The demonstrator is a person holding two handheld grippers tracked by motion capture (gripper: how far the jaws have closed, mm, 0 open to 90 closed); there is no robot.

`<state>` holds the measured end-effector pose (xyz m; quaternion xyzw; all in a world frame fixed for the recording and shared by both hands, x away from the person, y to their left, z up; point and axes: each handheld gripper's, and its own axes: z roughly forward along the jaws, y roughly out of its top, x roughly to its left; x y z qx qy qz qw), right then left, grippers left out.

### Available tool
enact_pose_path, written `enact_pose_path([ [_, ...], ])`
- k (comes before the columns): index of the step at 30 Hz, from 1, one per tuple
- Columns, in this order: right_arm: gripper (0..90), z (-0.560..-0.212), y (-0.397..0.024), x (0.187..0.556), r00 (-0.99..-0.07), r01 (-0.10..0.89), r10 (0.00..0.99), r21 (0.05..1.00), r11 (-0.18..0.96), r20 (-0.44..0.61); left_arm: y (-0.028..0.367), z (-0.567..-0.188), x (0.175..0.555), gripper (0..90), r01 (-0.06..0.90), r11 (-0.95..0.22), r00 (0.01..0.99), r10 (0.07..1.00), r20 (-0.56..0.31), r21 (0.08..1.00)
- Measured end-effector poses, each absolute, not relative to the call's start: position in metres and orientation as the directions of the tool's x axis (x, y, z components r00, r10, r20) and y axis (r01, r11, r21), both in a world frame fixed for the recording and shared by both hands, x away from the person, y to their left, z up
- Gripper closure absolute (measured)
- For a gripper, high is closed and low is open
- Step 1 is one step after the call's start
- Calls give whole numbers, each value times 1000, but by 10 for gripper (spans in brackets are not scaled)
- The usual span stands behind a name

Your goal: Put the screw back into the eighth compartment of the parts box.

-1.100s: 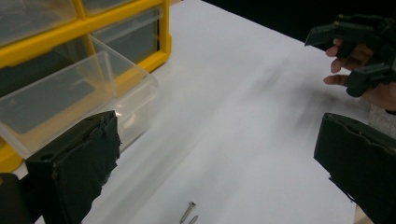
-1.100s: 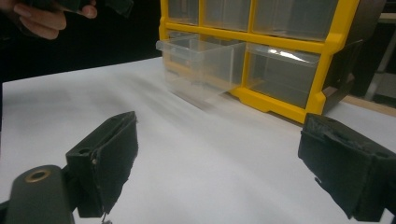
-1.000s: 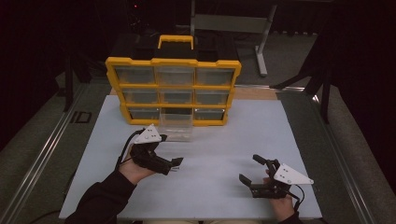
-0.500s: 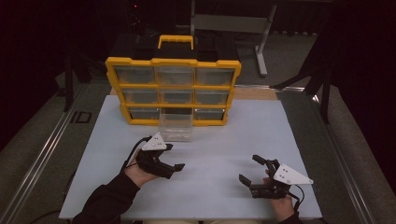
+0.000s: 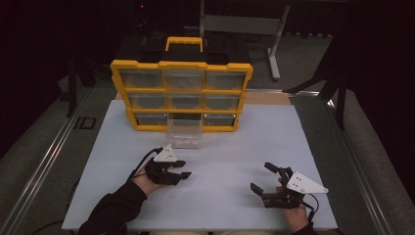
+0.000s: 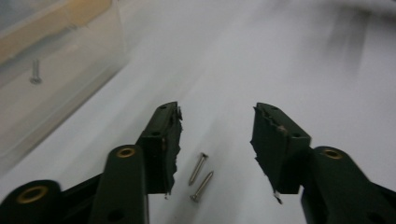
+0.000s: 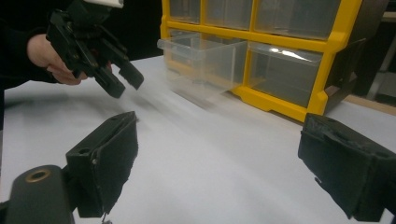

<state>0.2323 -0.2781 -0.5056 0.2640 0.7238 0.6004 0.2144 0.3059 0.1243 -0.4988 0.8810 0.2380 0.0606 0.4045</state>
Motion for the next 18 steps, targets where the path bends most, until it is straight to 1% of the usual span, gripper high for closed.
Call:
enact_pose_path([
  [2, 121, -506, -278, 232, -769, 125, 639, 982, 139, 7, 124, -502, 307, 551, 370, -572, 882, 465, -82, 732],
  [8, 121, -506, -278, 232, -769, 125, 639, 982, 139, 7, 121, -512, 311, 650, 370, -610, 888, 455, -73, 700],
  [11, 120, -506, -278, 232, -769, 125, 639, 982, 139, 7, 120, -515, 314, 694, 354, -651, 898, 437, -49, 671],
  [15, 121, -506, -278, 232, -769, 125, 639, 982, 140, 6, 118, -520, 317, 721, 354, -677, 902, 431, -43, 646],
  [18, 121, -506, -278, 232, -769, 124, 639, 982, 141, 6, 116, -522, 320, 722, 354, -687, 904, 426, -43, 635],
])
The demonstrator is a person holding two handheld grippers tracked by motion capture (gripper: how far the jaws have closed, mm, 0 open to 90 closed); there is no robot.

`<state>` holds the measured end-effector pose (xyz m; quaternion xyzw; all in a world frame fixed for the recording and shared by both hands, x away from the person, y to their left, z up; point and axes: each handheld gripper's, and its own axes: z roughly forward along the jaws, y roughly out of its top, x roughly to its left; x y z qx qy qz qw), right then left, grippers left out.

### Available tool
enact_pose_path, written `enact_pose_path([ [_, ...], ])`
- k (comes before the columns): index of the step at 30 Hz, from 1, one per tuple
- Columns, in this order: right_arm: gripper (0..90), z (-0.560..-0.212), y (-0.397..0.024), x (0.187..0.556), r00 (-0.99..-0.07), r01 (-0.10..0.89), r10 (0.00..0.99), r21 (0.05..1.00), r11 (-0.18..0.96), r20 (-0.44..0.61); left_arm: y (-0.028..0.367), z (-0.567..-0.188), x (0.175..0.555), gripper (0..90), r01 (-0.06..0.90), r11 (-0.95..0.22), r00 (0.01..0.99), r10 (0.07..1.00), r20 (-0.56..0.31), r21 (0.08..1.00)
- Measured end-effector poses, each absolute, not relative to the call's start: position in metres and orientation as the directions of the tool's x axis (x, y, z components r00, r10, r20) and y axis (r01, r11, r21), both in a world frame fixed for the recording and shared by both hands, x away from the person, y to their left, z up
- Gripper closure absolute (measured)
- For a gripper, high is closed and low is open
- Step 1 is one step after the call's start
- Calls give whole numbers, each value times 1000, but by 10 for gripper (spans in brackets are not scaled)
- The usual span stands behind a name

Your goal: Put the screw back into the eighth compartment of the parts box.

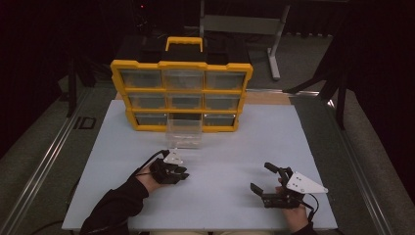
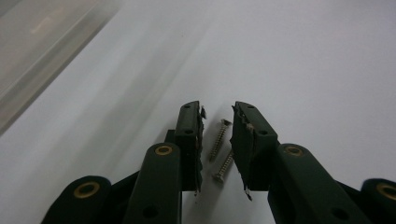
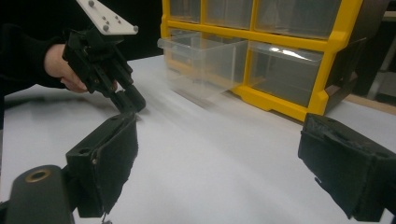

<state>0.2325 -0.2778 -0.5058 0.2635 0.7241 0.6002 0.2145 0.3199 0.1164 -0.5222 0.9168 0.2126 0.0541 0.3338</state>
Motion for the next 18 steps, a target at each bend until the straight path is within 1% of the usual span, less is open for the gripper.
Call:
enact_pose_path([
  [7, 121, -506, -278, 232, -768, 125, 640, 982, 140, 6, 114, -525, 324, 753, 351, -694, 907, 420, -43, 628],
  [12, 121, -506, -278, 232, -768, 124, 640, 982, 140, 6, 114, -525, 326, 821, 355, -692, 905, 424, -43, 629],
  [14, 121, -506, -278, 233, -769, 125, 639, 982, 140, 6, 113, -525, 326, 866, 355, -691, 904, 425, -44, 630],
  [18, 121, -505, -278, 232, -769, 123, 639, 982, 140, 6, 113, -525, 326, 872, 352, -692, 903, 428, -35, 630],
])
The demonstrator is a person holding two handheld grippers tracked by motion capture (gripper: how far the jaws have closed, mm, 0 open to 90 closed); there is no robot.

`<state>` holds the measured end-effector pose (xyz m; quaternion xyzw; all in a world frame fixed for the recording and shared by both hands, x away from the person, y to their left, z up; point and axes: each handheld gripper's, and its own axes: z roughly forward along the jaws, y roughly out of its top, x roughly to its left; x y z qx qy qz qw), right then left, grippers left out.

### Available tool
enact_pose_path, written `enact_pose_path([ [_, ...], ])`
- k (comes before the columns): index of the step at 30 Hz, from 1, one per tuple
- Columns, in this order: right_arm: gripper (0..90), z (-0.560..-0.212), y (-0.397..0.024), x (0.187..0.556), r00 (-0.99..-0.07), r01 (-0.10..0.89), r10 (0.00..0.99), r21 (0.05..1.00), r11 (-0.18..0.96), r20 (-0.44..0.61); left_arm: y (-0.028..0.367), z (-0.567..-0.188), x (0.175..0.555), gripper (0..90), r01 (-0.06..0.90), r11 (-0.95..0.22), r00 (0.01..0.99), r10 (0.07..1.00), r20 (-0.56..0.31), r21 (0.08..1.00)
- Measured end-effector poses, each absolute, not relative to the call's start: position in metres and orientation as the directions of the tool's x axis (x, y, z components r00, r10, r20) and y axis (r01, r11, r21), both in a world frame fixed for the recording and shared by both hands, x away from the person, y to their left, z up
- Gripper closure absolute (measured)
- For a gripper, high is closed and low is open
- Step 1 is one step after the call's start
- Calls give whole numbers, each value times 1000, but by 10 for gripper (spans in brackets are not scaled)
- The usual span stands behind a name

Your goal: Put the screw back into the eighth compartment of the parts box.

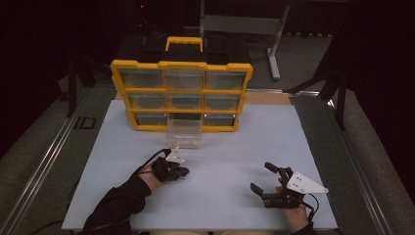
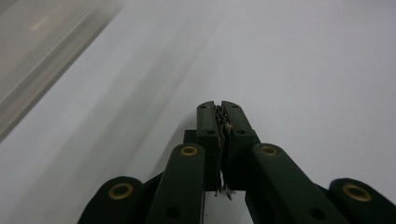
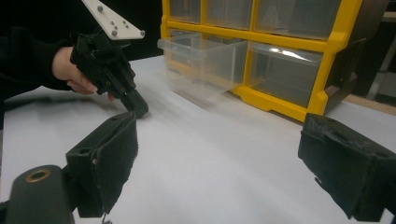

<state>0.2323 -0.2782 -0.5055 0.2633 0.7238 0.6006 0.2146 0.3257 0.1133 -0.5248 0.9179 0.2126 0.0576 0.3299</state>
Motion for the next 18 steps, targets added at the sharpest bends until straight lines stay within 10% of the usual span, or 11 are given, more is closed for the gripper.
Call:
enact_pose_path([
  [18, 120, -506, -278, 232, -771, 122, 637, 983, 136, 8, 118, -482, 325, 877, 336, -638, 893, 449, -20, 693],
])
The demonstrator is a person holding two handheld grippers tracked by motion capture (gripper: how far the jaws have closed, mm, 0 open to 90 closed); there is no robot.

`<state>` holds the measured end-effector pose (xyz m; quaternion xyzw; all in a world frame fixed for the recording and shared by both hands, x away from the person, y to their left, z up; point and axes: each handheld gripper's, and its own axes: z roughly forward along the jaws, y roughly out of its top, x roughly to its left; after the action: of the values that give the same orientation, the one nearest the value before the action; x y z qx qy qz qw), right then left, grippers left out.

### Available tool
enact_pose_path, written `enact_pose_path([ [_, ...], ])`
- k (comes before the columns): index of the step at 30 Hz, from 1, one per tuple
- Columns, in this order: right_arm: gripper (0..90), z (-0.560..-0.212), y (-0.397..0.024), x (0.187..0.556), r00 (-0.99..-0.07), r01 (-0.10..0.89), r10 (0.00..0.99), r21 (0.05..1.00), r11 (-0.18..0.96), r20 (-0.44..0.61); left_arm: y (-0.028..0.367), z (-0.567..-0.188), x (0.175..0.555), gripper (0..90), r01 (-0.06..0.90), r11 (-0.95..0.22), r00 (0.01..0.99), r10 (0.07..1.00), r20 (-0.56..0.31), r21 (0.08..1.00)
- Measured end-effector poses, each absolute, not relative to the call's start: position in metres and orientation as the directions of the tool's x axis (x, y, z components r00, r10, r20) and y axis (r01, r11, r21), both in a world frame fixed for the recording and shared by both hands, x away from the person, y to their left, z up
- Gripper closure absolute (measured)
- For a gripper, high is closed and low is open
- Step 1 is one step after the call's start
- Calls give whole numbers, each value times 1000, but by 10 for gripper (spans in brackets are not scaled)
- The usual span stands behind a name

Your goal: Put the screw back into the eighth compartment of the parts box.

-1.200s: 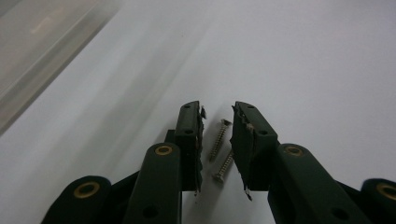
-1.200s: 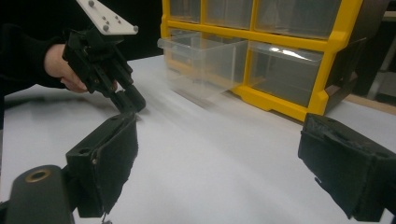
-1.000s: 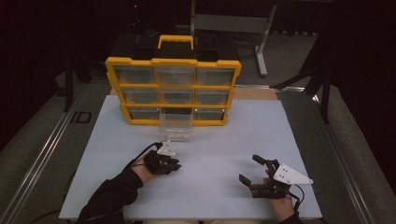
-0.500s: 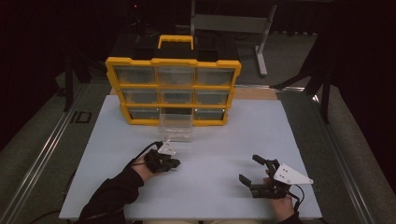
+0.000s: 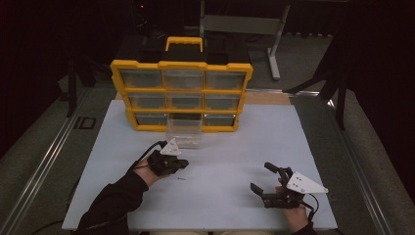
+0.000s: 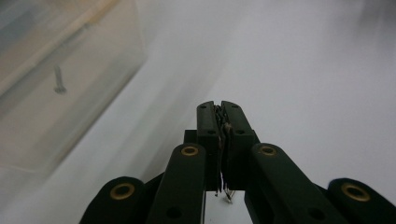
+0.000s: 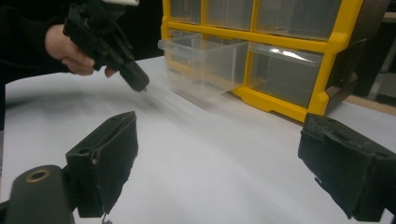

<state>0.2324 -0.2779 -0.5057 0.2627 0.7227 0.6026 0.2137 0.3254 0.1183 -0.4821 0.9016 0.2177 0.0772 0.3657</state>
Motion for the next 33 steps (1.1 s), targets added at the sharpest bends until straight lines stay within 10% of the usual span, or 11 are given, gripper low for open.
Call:
enact_pose_path([
  [33, 120, -506, -278, 233, -771, 122, 637, 983, 134, 9, 131, -399, 360, 877, 350, -475, 805, 593, 0, 807],
])
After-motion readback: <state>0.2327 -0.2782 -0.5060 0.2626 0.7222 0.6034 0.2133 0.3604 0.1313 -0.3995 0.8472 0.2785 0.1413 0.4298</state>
